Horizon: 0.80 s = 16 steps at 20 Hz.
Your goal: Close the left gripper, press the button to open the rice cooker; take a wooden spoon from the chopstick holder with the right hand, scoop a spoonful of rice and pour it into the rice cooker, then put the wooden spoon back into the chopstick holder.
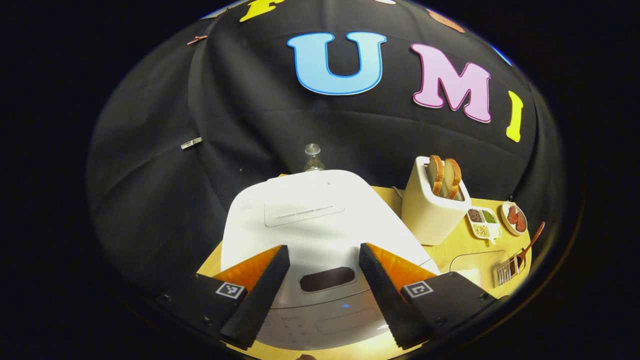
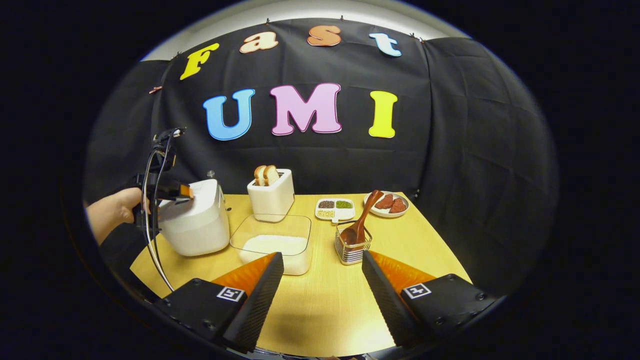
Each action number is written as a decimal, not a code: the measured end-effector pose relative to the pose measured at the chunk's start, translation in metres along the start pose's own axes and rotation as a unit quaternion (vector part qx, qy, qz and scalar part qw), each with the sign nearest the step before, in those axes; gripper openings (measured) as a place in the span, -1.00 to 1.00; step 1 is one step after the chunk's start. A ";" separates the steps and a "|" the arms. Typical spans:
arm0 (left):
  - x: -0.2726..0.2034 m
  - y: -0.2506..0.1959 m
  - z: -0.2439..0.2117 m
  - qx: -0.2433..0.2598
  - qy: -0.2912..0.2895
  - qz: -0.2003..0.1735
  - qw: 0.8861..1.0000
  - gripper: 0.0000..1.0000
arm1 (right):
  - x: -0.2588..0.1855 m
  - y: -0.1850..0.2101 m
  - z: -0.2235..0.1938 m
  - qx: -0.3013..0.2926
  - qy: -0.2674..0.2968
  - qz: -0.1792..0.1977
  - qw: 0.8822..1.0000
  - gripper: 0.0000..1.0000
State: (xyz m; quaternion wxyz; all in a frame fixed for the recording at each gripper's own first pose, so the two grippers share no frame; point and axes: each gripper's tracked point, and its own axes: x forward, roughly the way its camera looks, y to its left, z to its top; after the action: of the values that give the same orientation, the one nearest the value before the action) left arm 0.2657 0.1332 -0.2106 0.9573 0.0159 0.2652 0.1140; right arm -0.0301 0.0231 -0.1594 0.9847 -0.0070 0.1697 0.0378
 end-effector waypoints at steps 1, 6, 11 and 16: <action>-0.002 -0.002 0.000 0.007 -0.007 -0.011 1.000 0.99 | -0.007 0.005 0.003 -0.007 -0.004 0.000 1.000 0.97; -0.069 -0.002 0.032 -0.012 -0.105 -0.046 0.993 0.92 | -0.024 0.009 0.041 -0.019 -0.042 -0.010 0.999 1.00; -0.168 -0.012 0.041 -0.023 -0.179 -0.086 0.980 0.93 | -0.017 0.013 0.066 -0.010 -0.068 -0.011 0.998 1.00; -0.238 -0.011 0.044 -0.008 -0.225 -0.108 0.968 0.92 | -0.015 0.009 0.067 -0.004 -0.072 -0.016 0.997 1.00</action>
State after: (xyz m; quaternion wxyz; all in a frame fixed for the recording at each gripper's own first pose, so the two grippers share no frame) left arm 0.0923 0.0700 -0.0539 0.9991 0.0051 0.0422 0.0051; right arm -0.0231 0.0324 -0.0915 0.9949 -0.0110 0.0977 0.0235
